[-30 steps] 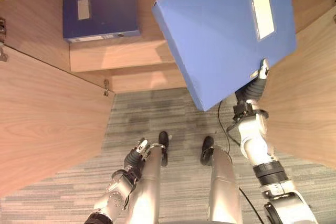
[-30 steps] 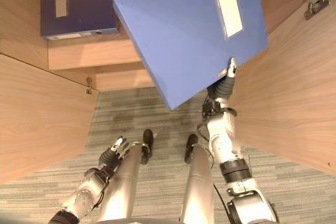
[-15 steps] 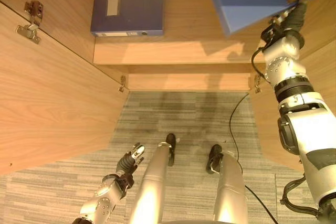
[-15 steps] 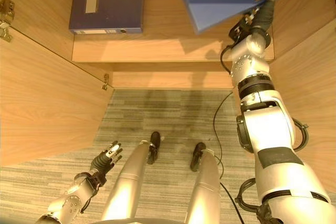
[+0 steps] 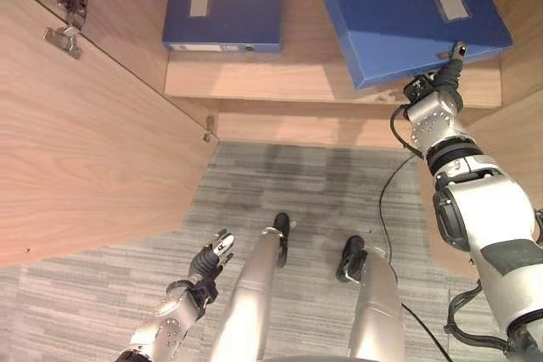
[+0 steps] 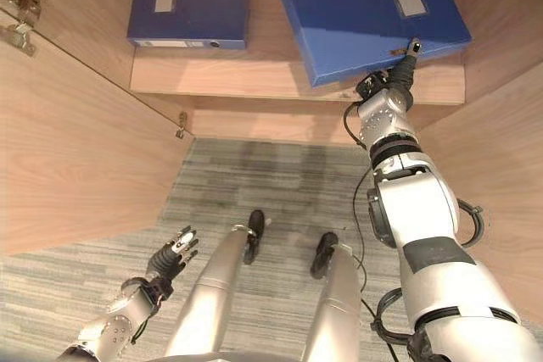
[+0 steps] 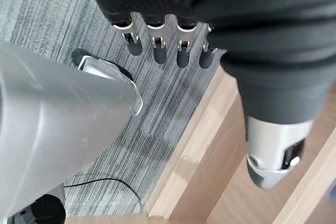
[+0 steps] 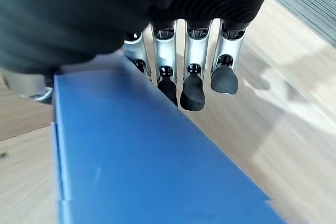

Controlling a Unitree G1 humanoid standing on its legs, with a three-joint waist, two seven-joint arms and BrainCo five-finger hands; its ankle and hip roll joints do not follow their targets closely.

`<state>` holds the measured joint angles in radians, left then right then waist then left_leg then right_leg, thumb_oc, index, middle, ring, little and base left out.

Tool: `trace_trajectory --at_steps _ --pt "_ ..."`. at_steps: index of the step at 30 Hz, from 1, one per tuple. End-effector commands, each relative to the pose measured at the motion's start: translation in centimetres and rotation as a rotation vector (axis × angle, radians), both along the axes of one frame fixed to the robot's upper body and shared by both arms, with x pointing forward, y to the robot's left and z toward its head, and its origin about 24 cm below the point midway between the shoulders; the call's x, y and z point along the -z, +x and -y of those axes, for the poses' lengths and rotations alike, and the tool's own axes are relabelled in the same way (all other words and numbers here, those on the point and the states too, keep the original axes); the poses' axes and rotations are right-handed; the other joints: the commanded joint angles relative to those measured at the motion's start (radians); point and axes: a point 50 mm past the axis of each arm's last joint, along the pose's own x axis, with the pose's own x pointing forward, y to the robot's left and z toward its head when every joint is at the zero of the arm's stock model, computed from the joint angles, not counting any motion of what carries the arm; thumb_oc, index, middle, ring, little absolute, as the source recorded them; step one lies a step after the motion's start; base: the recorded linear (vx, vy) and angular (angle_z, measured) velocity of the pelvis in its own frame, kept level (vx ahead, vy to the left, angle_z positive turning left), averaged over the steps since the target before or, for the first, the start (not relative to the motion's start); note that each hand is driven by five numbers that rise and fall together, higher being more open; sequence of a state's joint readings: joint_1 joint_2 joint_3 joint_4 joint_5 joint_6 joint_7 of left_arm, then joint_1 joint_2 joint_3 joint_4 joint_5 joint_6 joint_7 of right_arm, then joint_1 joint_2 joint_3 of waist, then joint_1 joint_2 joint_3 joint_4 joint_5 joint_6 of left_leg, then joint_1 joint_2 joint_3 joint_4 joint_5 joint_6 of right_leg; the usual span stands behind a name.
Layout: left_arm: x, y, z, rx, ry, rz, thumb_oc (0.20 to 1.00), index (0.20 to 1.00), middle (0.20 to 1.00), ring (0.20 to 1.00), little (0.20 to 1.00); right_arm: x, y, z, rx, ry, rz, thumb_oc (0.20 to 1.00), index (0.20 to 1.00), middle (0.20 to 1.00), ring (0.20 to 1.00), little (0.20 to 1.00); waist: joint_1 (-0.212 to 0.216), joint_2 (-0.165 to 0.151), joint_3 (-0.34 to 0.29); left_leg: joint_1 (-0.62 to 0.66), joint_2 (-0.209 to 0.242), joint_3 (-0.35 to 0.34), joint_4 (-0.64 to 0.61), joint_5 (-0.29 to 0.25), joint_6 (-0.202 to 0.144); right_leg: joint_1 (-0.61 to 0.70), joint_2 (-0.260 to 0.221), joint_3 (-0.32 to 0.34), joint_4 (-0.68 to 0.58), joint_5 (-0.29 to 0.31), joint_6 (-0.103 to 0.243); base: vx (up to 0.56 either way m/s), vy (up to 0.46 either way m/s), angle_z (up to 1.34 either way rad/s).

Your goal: Put the empty folder in the office cabinet

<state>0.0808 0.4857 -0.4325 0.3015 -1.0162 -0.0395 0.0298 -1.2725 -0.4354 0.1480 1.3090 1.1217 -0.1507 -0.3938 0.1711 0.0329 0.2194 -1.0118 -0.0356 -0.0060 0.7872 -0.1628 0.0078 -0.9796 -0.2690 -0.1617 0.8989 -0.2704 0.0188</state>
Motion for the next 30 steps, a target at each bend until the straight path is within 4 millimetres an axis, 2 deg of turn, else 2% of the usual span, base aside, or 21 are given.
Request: trace_trajectory --at_steps 1,2,3,4,5,7,12,17,23,24,25,30 --pt "-2.0 0.9 -0.1 0.028 0.006 0.101 1.0 1.0 1.0 1.0 1.0 -7.5 -0.3 0.7 0.041 0.022 0.251 0.2 0.2 0.2 0.2 0.2 0.021 0.028 0.014 -0.002 -0.006 0.027 0.004 -0.102 0.052 0.052 0.023 -0.011 -0.064 -0.023 -0.011 0.01 -0.017 0.14" --pt "-2.1 0.9 -0.1 0.029 0.006 0.102 1.0 1.0 1.0 1.0 1.0 -7.6 -0.3 0.8 0.042 0.023 0.252 0.2 0.2 0.2 0.2 0.2 0.022 0.028 0.014 -0.004 -0.006 0.026 0.005 -0.102 0.051 0.051 0.022 -0.012 -0.063 -0.023 -0.011 0.01 -0.022 0.28" --pt "-2.6 1.0 -0.2 0.036 0.008 0.127 1.0 1.0 1.0 1.0 1.0 -8.7 -0.7 1.9 0.075 0.049 0.295 0.2 0.2 0.2 0.2 0.2 0.036 0.035 0.017 -0.019 -0.009 0.021 0.01 -0.102 0.048 0.039 0.012 -0.017 -0.053 -0.031 -0.01 0.01 -0.013 0.3" --pt "-2.6 1.0 -0.2 0.037 0.009 0.128 1.0 1.0 1.0 1.0 1.0 -8.7 -0.8 2.0 0.077 0.05 0.296 0.2 0.2 0.2 0.2 0.2 0.037 0.035 0.016 -0.022 -0.009 0.02 0.012 -0.103 0.048 0.037 0.011 -0.018 -0.051 -0.032 -0.01 0.02 -0.029 0.25" --pt "-3.1 1.0 -0.2 0.039 -0.002 0.146 1.0 1.0 1.0 1.0 1.0 -9.9 -1.3 3.1 0.108 0.063 0.345 0.2 0.2 0.2 0.2 0.2 0.051 0.042 0.018 -0.046 -0.01 0.016 0.026 -0.105 0.041 0.019 -0.001 -0.021 -0.03 -0.043 -0.009 0.03 -0.024 0.13" --pt "-3.3 0.8 -0.1 0.043 -0.008 0.153 1.0 1.0 1.0 1.0 1.0 -10.8 -1.8 3.9 0.135 0.07 0.384 0.2 0.2 0.2 0.2 0.2 0.061 0.049 0.016 -0.073 -0.009 0.014 0.054 -0.111 0.036 -0.004 -0.015 -0.023 -0.004 -0.055 -0.007 0.04 -0.016 0.16" --pt "-3.3 0.2 -0.3 0.041 -0.029 0.148 1.0 1.0 1.0 1.0 1.0 -12.3 -2.9 5.7 0.195 0.055 0.439 0.2 0.2 0.2 0.2 0.2 0.078 0.065 0.007 -0.135 -0.011 0.021 0.13 -0.142 0.041 -0.063 -0.037 -0.014 0.061 -0.083 -0.005 0.05 0.009 0.17" --pt "-3.1 -0.2 -0.4 0.038 -0.025 0.127 1.0 1.0 1.0 1.0 1.0 -12.4 -3.3 6.8 0.232 0.049 0.422 0.2 0.2 0.2 0.2 0.2 0.079 0.076 0.003 -0.169 -0.007 0.029 0.186 -0.172 0.056 -0.108 -0.046 0.006 0.116 -0.109 -0.014 0.05 0.019 0.01" --pt "-2.9 -0.6 -1.0 0.031 -0.007 0.105 1.0 1.0 1.0 1.0 1.0 -12.1 -3.2 6.6 0.221 0.098 0.435 0.2 0.2 0.2 0.2 0.2 0.074 0.078 -0.013 -0.173 -0.011 0.038 0.2 -0.19 0.063 -0.122 -0.049 0.009 0.132 -0.123 -0.021 0.04 0.02 -0.03" --pt "-2.9 -0.7 -1.2 0.027 -0.003 0.102 1.0 1.0 1.0 1.0 1.0 -12.2 -3.2 6.6 0.216 0.101 0.437 0.617 0.617 0.617 0.617 0.617 0.075 0.076 -0.015 -0.171 -0.011 0.039 0.196 -0.189 0.062 -0.12 -0.049 0.008 0.129 -0.123 -0.021 0.0 0.0 0.0" --pt "-2.7 -0.9 -1.7 0.016 0.009 0.09 1.0 1.0 1.0 1.0 1.0 -12.7 -3.2 6.4 0.2 0.097 0.45 1.0 1.0 1.0 1.0 1.0 0.076 0.071 -0.02 -0.167 -0.011 0.041 0.186 -0.185 0.061 -0.116 -0.049 0.007 0.123 -0.12 -0.021 0.01 0.002 0.03" --pt "-2.3 -1.5 -2.7 0.016 0.038 0.057 1.0 1.0 1.0 1.0 1.0 -13.9 -3.1 6.2 0.167 -0.034 0.399 1.0 1.0 1.0 1.0 1.0 0.078 0.056 -0.033 -0.161 -0.013 0.041 0.173 -0.178 0.057 -0.114 -0.051 0.008 0.12 -0.118 -0.025 0.0 -0.001 0.01"
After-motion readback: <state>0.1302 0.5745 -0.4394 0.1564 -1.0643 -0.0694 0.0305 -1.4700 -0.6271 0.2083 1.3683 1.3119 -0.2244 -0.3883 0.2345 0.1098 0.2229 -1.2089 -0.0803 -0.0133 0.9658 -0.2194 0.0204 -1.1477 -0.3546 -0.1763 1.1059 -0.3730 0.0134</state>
